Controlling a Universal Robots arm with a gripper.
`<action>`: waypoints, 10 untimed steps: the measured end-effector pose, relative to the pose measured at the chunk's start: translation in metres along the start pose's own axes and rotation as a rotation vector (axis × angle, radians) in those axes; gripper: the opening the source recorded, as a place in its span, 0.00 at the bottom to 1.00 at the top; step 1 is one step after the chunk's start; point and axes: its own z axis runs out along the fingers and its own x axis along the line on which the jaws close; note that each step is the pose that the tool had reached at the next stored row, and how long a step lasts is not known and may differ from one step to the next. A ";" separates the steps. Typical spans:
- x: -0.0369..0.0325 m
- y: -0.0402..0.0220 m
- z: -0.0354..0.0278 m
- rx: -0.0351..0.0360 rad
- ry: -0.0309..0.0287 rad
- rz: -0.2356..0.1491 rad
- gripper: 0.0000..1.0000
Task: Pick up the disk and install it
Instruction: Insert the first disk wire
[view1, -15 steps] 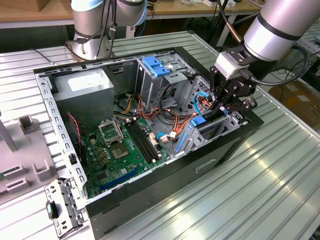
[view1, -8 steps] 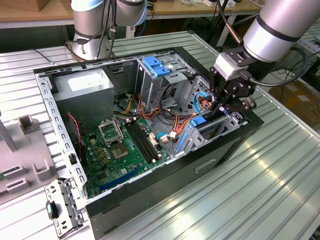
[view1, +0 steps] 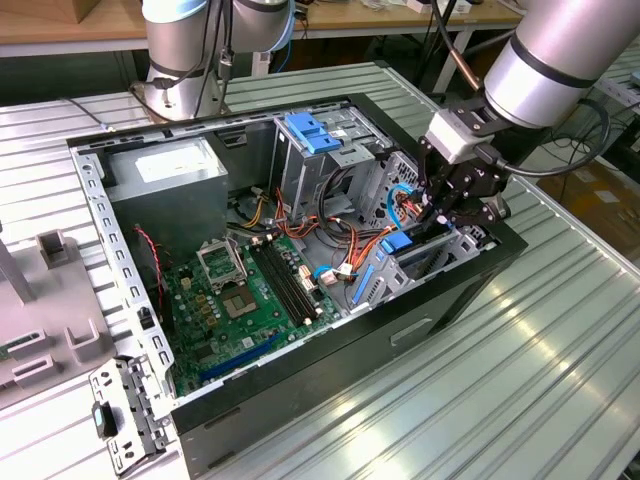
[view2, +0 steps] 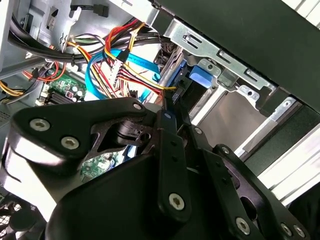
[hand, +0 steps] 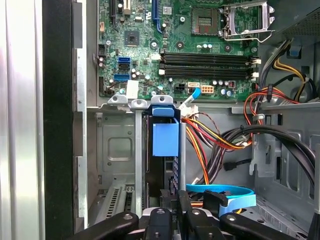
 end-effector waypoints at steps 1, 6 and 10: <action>0.0000 0.0000 0.0001 0.0000 -0.0002 0.000 0.18; 0.0000 0.0000 0.0001 0.0000 -0.0001 0.000 0.31; 0.0000 0.0000 0.0000 0.0000 -0.0001 0.000 0.31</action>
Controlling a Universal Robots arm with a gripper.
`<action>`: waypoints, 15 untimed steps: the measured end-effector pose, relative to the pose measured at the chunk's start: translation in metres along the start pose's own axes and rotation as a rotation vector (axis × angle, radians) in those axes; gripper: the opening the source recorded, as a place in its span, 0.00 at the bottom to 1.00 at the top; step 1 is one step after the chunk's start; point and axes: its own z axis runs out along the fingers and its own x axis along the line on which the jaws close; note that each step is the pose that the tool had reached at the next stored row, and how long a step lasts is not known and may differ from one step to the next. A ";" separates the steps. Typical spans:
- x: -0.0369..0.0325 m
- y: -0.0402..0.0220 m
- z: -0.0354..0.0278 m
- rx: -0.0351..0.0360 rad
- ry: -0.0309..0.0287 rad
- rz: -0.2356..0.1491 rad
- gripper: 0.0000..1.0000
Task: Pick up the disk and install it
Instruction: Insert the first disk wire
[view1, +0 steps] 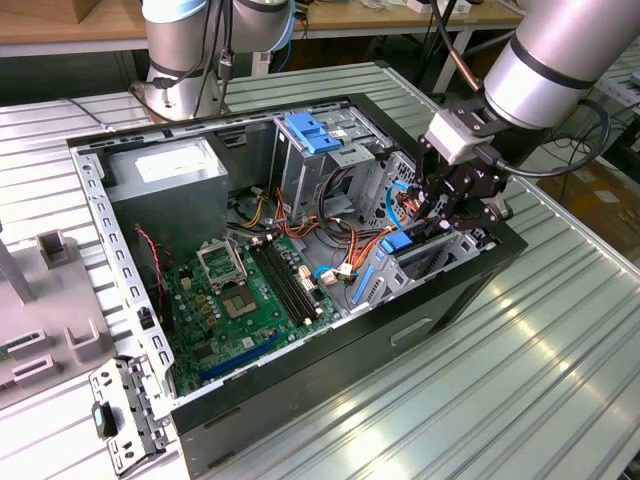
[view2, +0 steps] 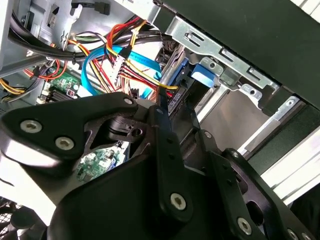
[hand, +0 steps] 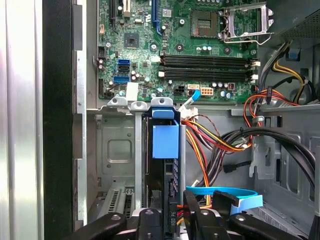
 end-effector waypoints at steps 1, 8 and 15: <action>0.0000 0.0000 0.0000 0.0000 0.0000 0.000 0.31; -0.0009 0.0000 -0.0103 0.0000 -0.0046 0.000 0.31; -0.0006 -0.0012 -0.0109 -0.0004 -0.0128 0.000 0.11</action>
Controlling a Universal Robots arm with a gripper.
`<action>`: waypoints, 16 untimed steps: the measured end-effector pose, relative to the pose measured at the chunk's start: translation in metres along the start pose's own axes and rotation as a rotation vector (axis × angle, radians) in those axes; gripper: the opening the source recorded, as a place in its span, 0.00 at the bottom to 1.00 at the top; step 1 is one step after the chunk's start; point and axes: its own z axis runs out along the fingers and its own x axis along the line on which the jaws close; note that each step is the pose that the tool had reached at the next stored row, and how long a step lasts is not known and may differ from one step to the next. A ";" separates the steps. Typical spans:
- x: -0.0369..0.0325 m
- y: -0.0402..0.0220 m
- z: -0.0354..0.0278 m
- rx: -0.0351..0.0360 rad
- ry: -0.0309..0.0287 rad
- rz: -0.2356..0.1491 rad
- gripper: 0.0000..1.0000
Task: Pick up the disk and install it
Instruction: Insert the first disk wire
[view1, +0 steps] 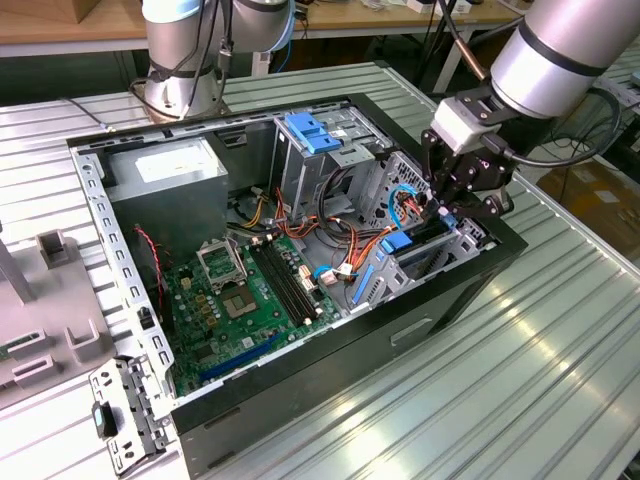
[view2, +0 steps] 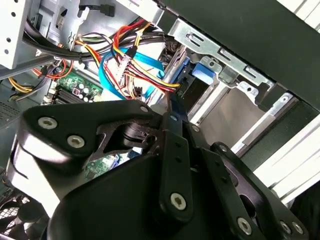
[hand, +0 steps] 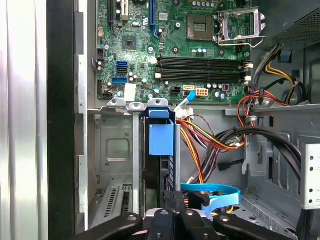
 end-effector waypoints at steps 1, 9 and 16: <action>0.0003 -0.0034 -0.0001 -0.0011 -0.0029 0.000 0.11; 0.0002 -0.0127 -0.0011 -0.0023 -0.0131 0.000 0.11; 0.0001 -0.0224 -0.0015 -0.0033 -0.0165 0.000 0.11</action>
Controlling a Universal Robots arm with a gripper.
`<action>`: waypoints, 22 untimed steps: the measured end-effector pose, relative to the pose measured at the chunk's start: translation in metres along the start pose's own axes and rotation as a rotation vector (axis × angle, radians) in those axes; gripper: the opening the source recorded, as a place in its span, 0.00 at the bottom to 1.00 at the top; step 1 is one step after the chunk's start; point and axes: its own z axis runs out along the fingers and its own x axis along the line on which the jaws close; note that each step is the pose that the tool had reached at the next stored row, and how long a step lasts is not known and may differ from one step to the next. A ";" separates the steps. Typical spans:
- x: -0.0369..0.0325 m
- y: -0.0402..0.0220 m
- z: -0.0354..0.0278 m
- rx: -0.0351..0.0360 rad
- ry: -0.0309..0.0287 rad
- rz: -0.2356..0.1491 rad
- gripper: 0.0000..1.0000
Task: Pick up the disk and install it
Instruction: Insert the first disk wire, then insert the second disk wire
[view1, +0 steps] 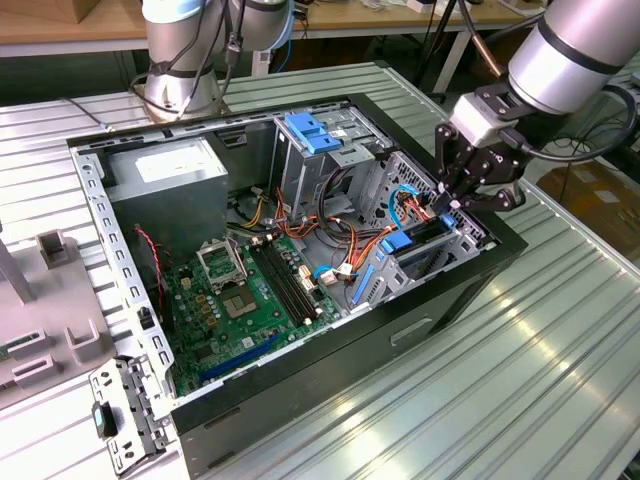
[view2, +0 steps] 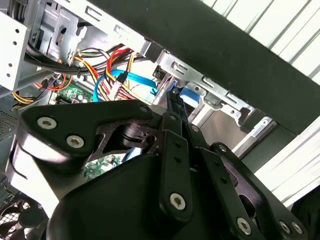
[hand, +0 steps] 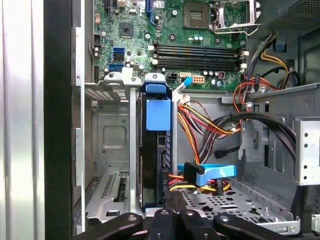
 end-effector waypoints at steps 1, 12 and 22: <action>-0.0001 -0.0009 -0.0002 -0.0001 -0.0005 0.000 0.11; -0.0001 -0.0025 -0.0006 0.0000 -0.0011 0.000 0.11; -0.0007 -0.0026 -0.0057 0.0000 -0.0013 0.000 0.11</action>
